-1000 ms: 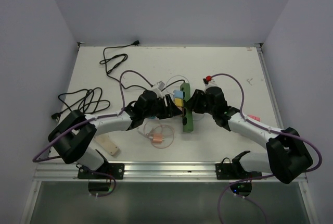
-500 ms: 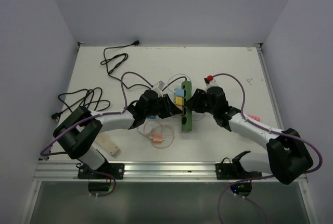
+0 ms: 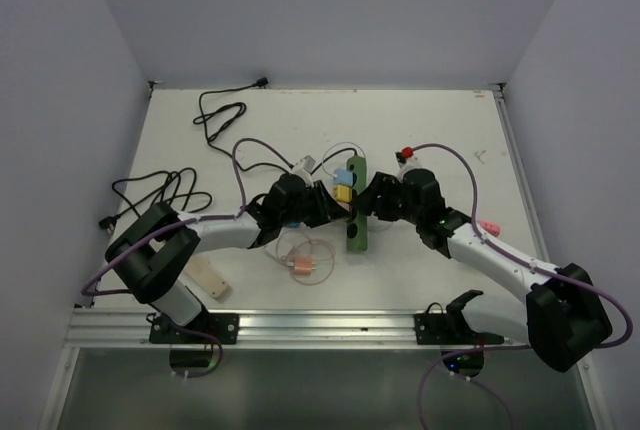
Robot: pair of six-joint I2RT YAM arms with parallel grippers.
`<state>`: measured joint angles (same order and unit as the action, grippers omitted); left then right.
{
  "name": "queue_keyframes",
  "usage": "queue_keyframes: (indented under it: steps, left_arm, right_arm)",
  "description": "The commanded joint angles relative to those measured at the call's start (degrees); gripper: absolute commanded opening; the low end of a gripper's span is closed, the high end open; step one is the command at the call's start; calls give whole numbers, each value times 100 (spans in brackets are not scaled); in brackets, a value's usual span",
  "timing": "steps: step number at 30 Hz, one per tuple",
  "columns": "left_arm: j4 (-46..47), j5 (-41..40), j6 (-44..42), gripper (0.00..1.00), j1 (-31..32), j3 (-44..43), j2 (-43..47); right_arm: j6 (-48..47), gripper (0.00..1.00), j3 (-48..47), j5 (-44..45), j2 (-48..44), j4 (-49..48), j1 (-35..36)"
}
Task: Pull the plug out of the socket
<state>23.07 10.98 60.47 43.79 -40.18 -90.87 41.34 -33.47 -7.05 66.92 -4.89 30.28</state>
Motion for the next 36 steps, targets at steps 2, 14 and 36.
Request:
queue_keyframes:
  steps: [2, 14, 36]
  left_arm:
    - [628, -272, -61, 0, -2, -367, -27]
    - [690, -404, -53, 0, 15, -578, -115]
    - [795, -492, 0, 0, 86, -587, 69]
  right_arm:
    - [199, 60, 95, -525, -117, 58, 30]
    - [243, 60, 412, -543, 172, -126, 74]
    - [383, 61, 438, -253, 295, -346, 241]
